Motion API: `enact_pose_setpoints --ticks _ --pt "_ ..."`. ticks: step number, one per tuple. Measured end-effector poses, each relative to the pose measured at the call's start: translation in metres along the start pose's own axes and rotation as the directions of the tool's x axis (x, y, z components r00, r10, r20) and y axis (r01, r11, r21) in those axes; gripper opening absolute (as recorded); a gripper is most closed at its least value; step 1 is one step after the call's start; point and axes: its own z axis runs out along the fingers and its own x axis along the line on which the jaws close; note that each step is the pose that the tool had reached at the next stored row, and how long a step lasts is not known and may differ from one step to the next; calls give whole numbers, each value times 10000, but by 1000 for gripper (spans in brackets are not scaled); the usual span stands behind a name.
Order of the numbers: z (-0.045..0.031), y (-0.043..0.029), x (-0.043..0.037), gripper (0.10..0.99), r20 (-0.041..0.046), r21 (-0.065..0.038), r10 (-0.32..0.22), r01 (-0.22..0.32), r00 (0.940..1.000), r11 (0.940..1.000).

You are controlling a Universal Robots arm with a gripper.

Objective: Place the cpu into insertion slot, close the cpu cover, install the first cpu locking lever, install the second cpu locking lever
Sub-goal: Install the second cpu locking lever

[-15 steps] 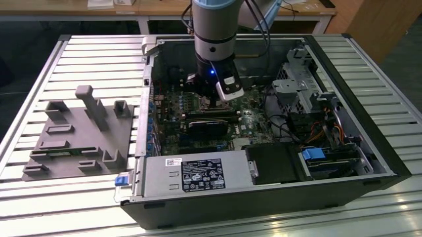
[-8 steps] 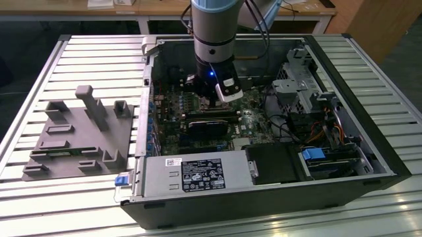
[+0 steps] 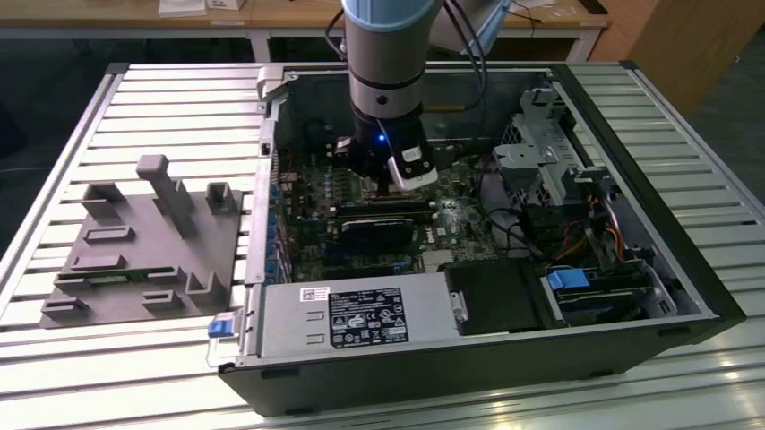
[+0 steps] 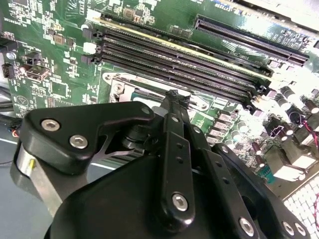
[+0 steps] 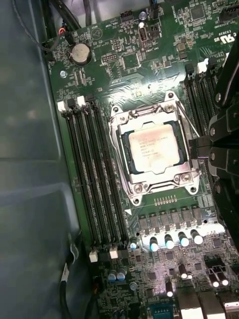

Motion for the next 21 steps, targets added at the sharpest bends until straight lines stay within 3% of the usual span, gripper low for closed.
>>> enact_pose_setpoints --ticks 6,12,15,19,21 --pt "-2 -32 16 102 -23 -94 4 -4 10000 10000" --pt "-11 -106 5 102 -98 -396 23 -26 9999 9992" --pt "-19 -166 -10 102 -149 -611 32 -41 9999 9981" --pt "-15 -213 -1 102 -265 -1076 51 -79 9996 9942" --pt "-13 -251 5 102 -303 -1231 58 -95 9995 9924"
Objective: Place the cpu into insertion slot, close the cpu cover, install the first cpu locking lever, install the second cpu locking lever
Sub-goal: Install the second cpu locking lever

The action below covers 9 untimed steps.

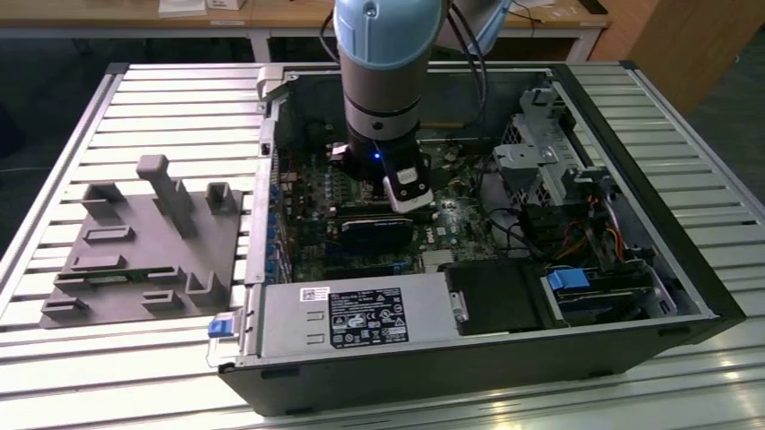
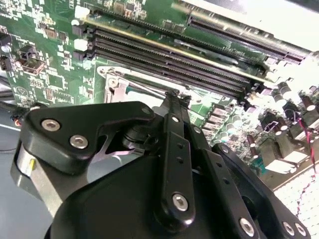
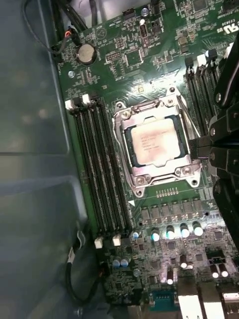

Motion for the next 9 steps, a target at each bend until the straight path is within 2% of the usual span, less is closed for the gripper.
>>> enact_pose_setpoints --ticks 4,9 --pt "-12 -79 -5 102 -36 -148 8 -9 10000 9999" --pt "15 -133 26 102 -85 -347 19 -22 10000 9994"
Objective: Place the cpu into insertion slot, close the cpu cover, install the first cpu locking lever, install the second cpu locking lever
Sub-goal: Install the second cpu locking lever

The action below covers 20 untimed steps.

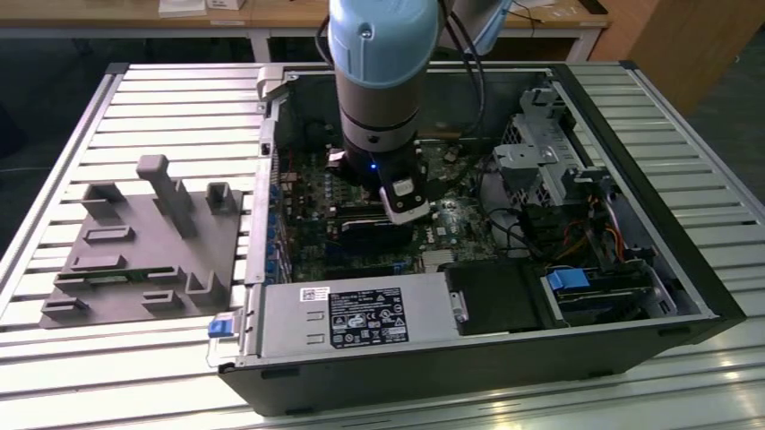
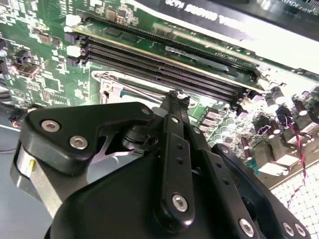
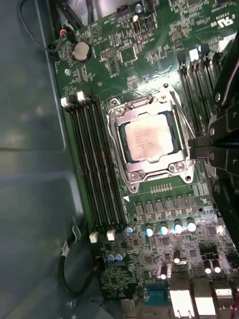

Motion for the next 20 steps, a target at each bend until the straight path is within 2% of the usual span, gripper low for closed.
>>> enact_pose_setpoints --ticks 8,13,15,20 --pt "45 -53 68 102 -47 -189 12 -13 10000 9998" --pt "83 -76 105 102 -106 -435 25 -29 9999 9991" --pt "100 -87 128 102 -113 -465 26 -31 9999 9989" --pt "127 -100 139 102 -115 -467 25 -30 9999 9989"
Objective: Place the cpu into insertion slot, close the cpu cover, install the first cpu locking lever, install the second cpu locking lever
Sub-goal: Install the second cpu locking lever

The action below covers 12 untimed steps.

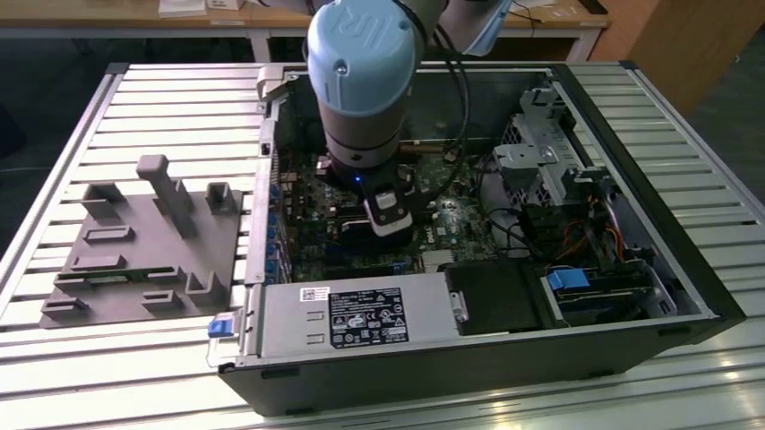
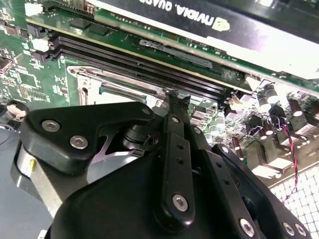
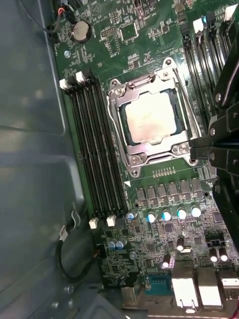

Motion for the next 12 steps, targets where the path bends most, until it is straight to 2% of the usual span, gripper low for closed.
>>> enact_pose_setpoints --ticks 7,12 --pt "28 -4 3 102 0 -1 1 -1 10000 10000" --pt "50 22 10 102 1 -1 1 -1 10000 10000"
